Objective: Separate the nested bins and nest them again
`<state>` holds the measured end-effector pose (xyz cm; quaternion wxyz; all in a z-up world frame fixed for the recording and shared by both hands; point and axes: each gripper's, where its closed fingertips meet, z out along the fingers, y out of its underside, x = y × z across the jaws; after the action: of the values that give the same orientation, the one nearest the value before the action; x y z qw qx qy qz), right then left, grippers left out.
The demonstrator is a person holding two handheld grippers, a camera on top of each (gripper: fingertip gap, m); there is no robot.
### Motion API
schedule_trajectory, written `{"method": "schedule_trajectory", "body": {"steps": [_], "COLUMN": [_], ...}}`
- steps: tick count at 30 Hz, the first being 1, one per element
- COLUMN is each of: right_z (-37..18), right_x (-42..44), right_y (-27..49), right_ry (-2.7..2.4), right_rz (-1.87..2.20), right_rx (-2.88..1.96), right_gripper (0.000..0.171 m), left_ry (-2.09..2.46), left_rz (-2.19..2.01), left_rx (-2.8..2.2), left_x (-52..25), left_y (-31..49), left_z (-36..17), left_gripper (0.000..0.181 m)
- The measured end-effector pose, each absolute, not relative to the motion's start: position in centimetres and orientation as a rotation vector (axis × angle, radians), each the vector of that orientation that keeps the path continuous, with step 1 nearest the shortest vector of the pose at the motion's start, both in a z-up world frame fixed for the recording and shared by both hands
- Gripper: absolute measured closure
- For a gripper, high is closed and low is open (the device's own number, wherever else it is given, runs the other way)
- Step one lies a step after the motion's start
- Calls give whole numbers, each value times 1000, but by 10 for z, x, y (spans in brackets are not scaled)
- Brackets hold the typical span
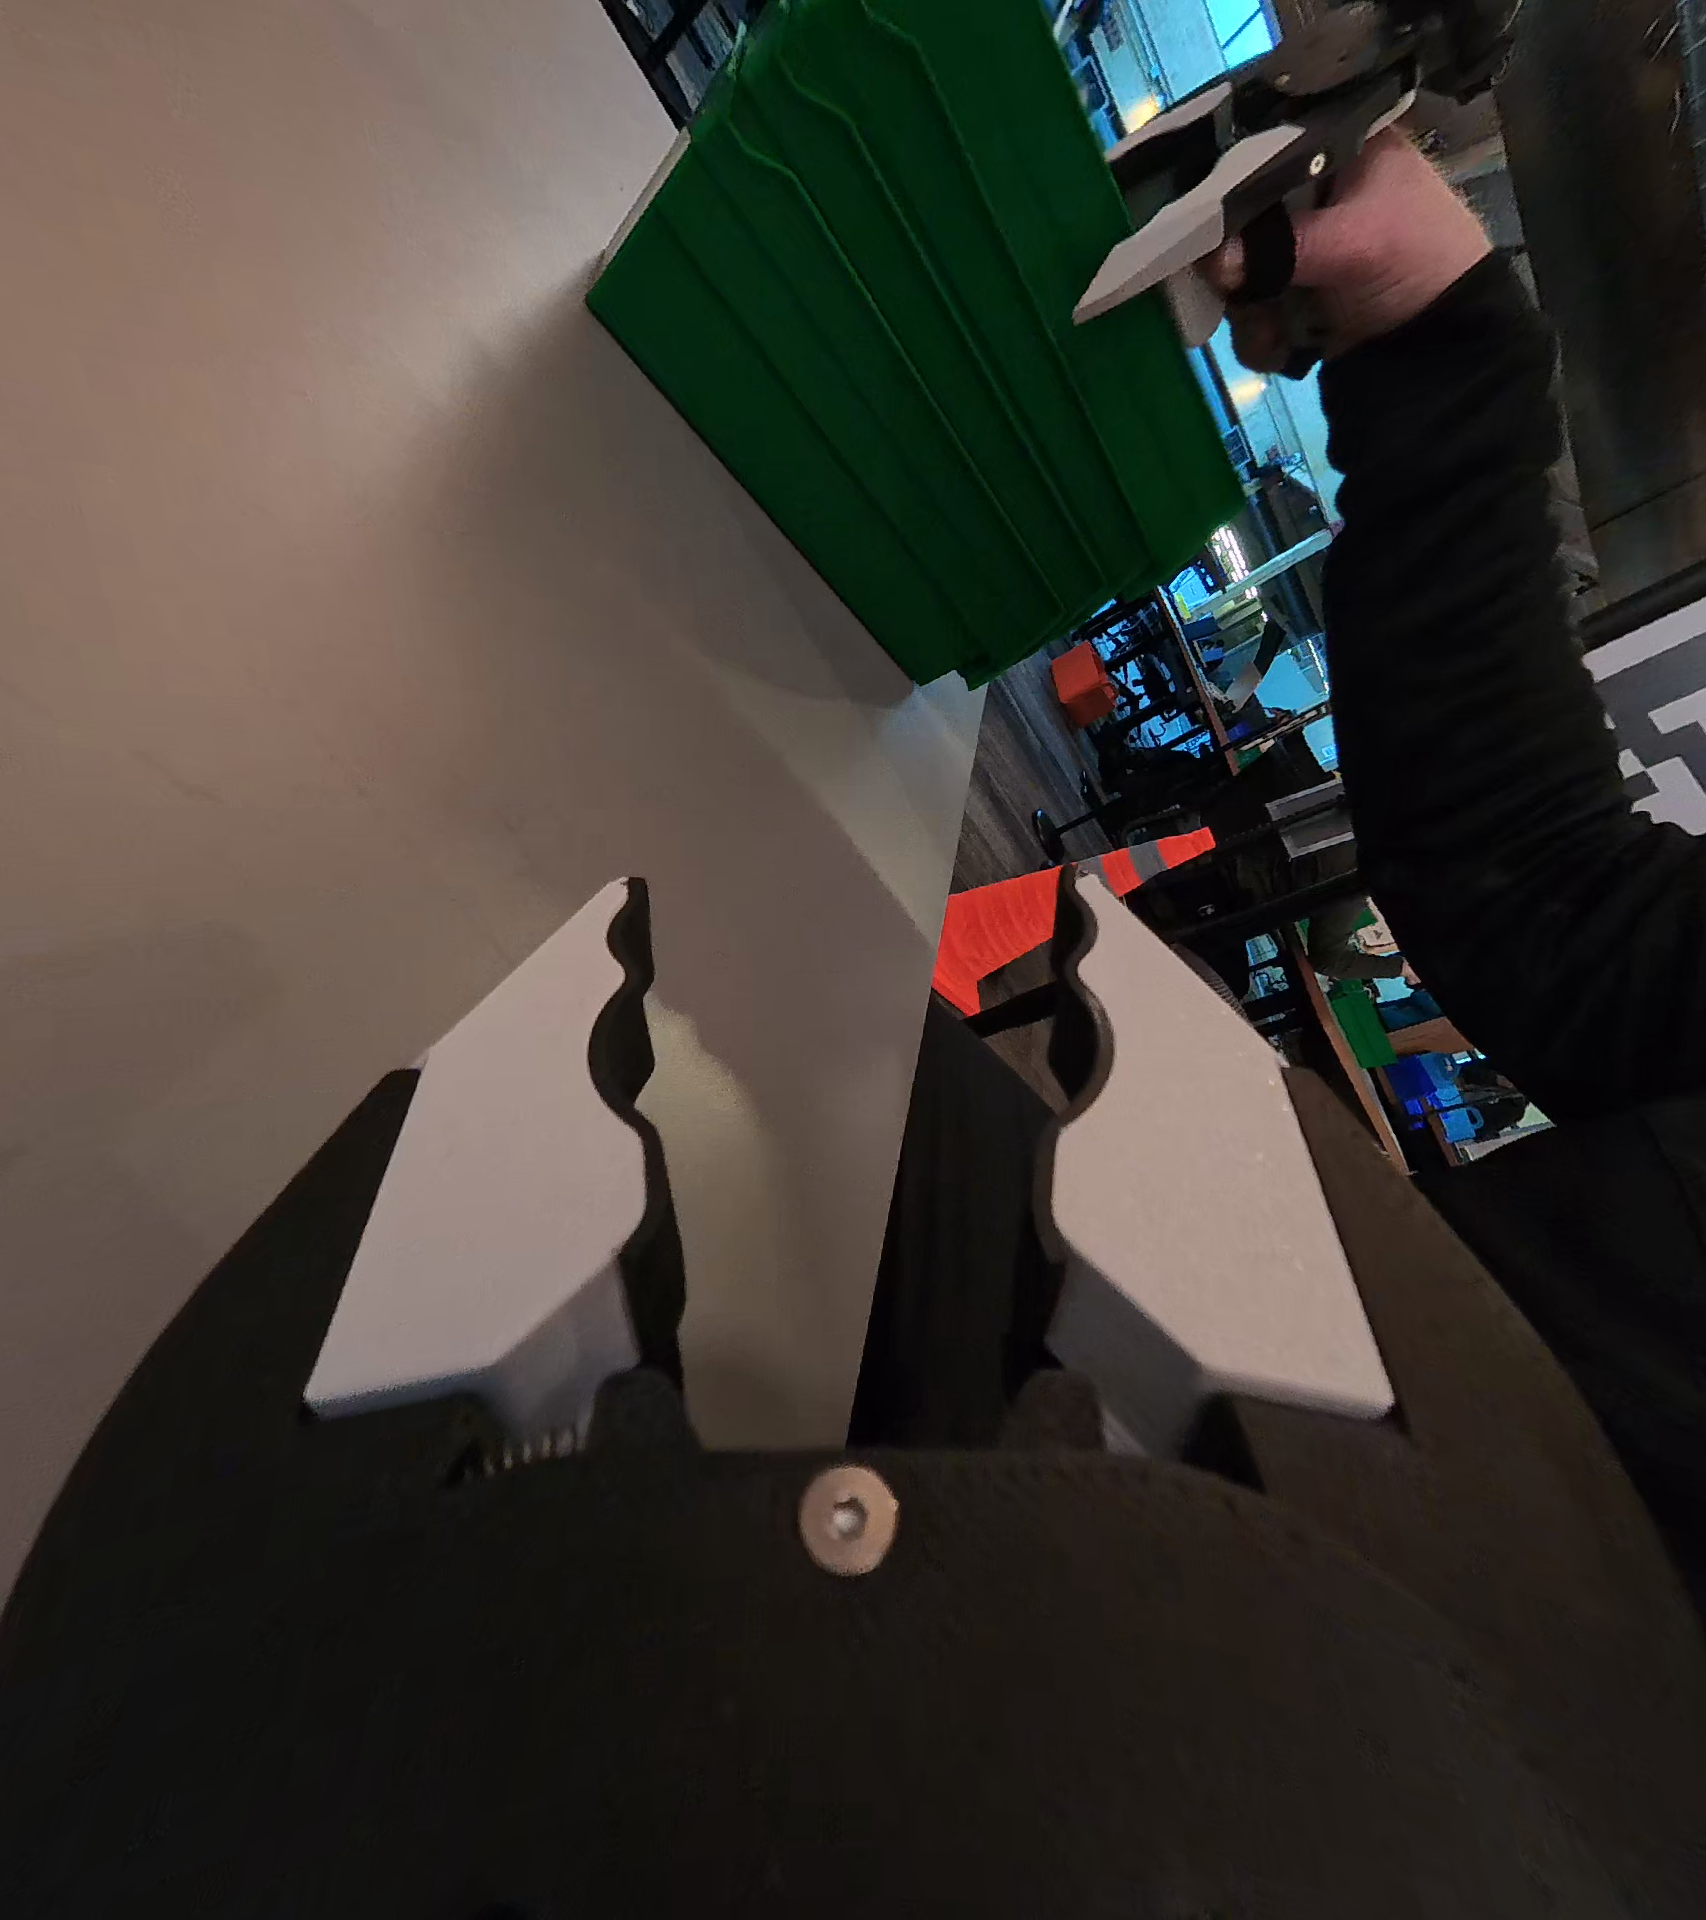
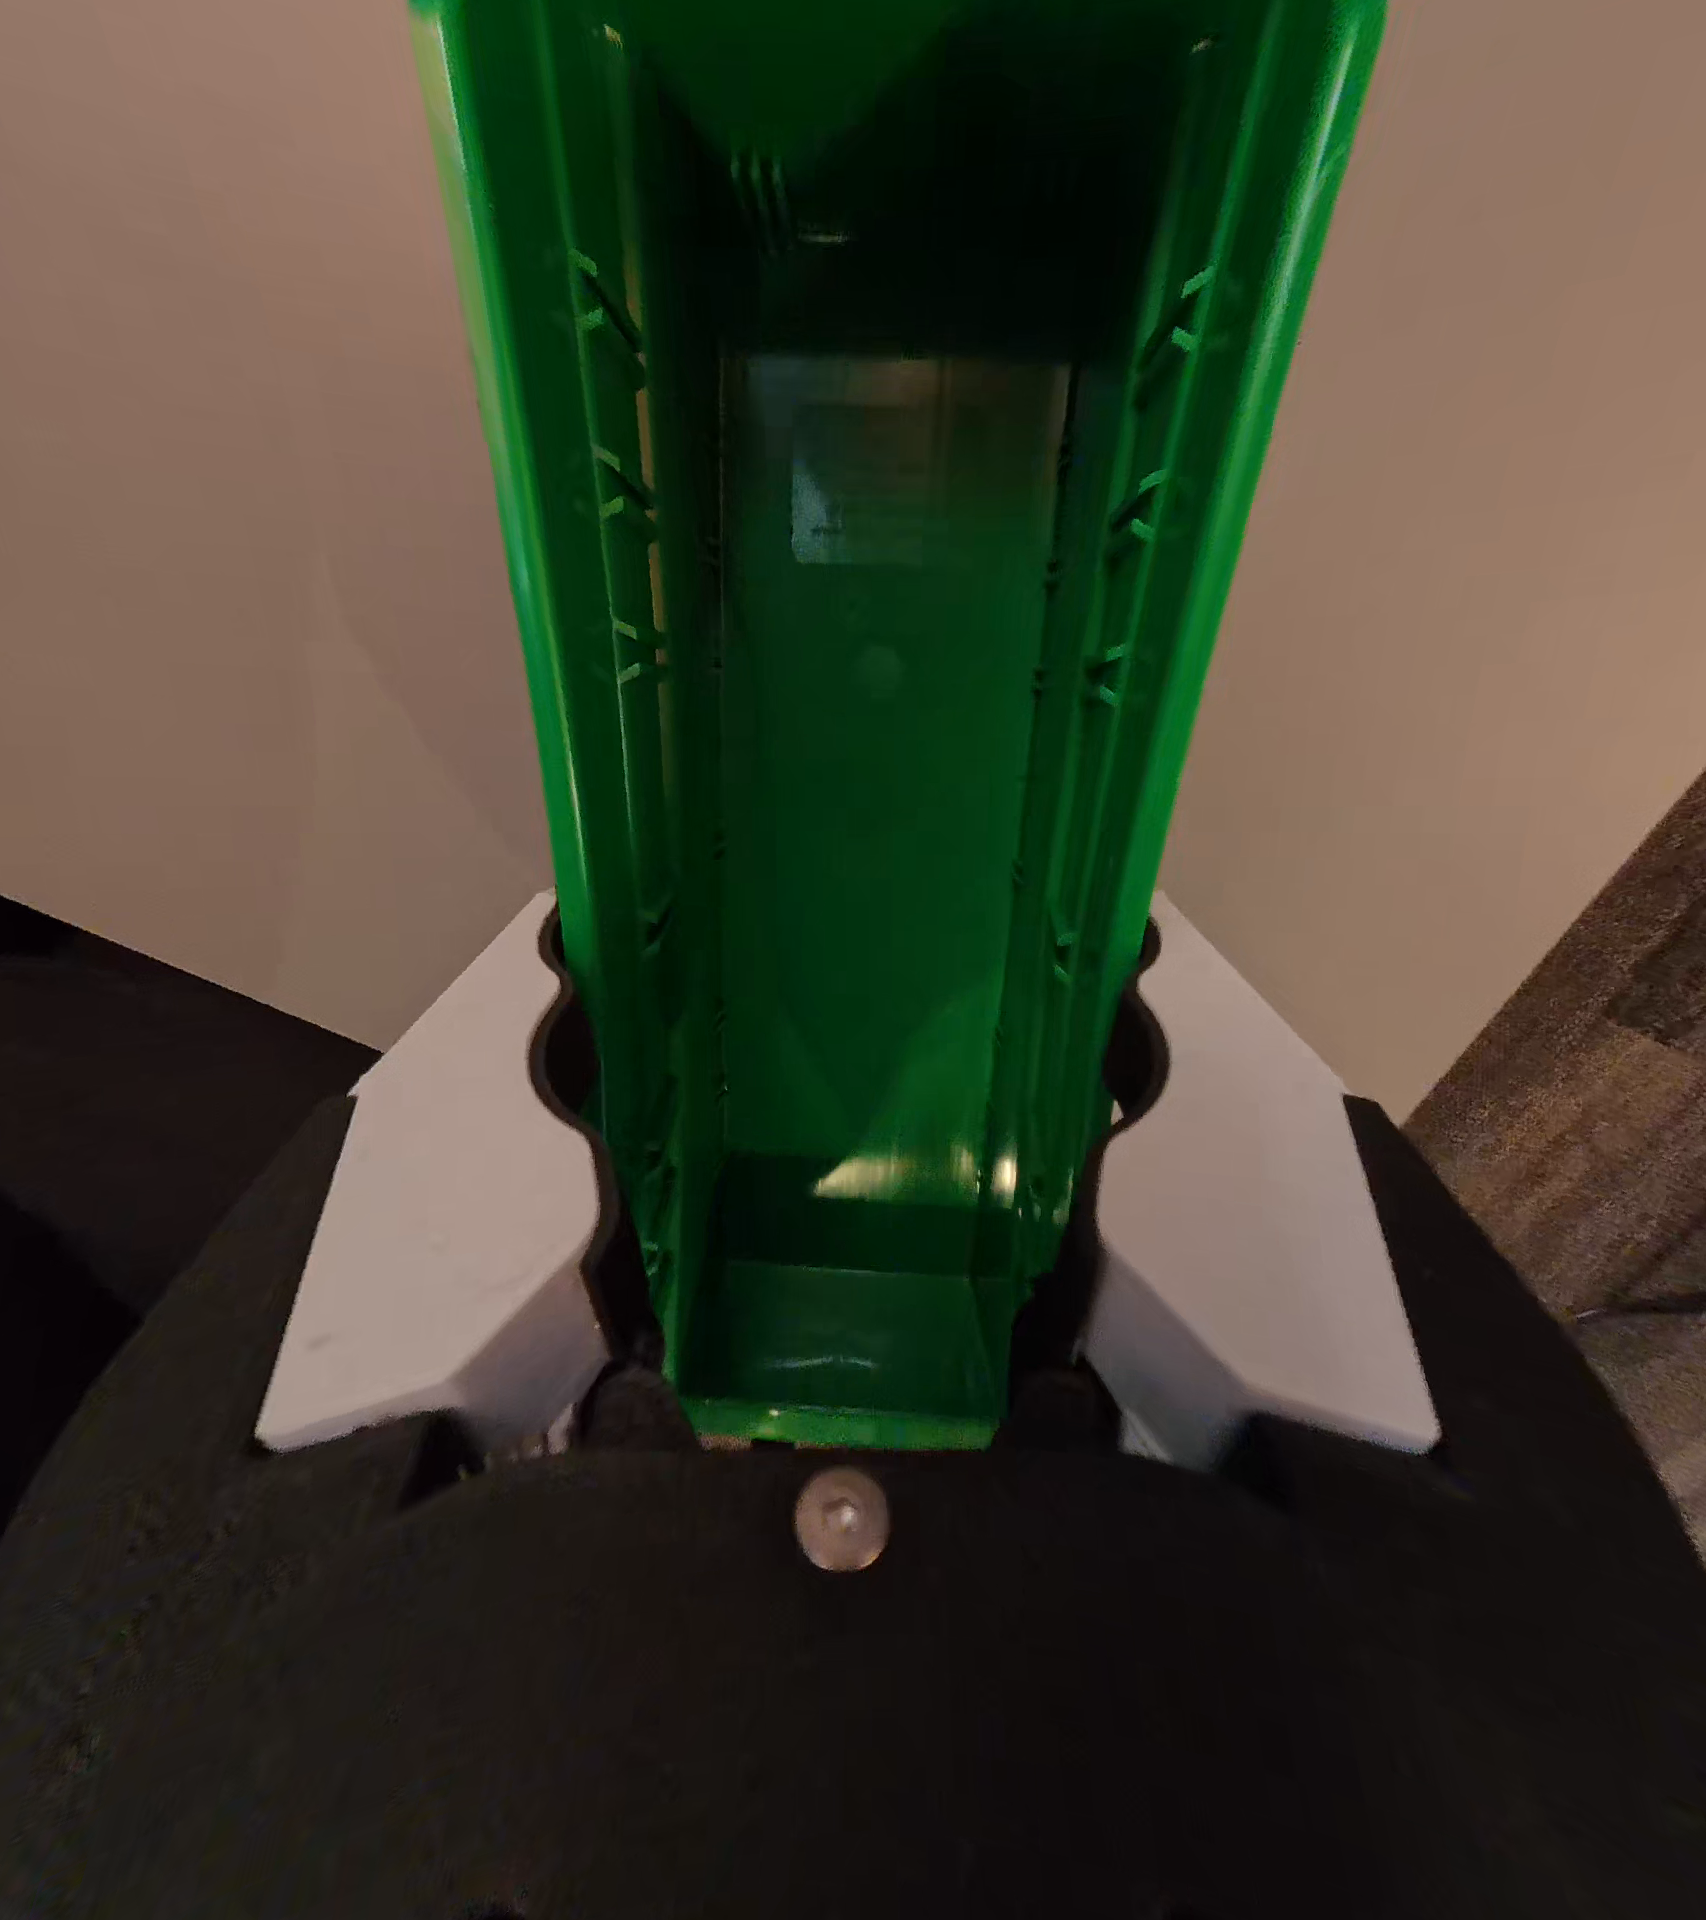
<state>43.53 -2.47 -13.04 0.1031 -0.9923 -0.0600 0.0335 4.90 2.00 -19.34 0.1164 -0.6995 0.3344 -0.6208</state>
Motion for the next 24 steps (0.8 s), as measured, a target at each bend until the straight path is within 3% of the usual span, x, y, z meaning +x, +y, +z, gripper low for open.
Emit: {"method": "schedule_trajectory", "body": {"steps": [13, 24], "right_z": [-127, -142], "right_x": [431, 432], "right_y": [-16, -15], "right_ry": [-205, -214], "right_rz": [106, 73], "right_rx": [-2867, -2862], "right_gripper": [74, 56], "left_ry": [973, 989], "left_rz": [-1817, -1814], "left_rx": [-2061, -2064], "left_x": [50, 52], "left_y": [21, 18], "left_z": [-198, -198], "left_gripper": [105, 105]}}
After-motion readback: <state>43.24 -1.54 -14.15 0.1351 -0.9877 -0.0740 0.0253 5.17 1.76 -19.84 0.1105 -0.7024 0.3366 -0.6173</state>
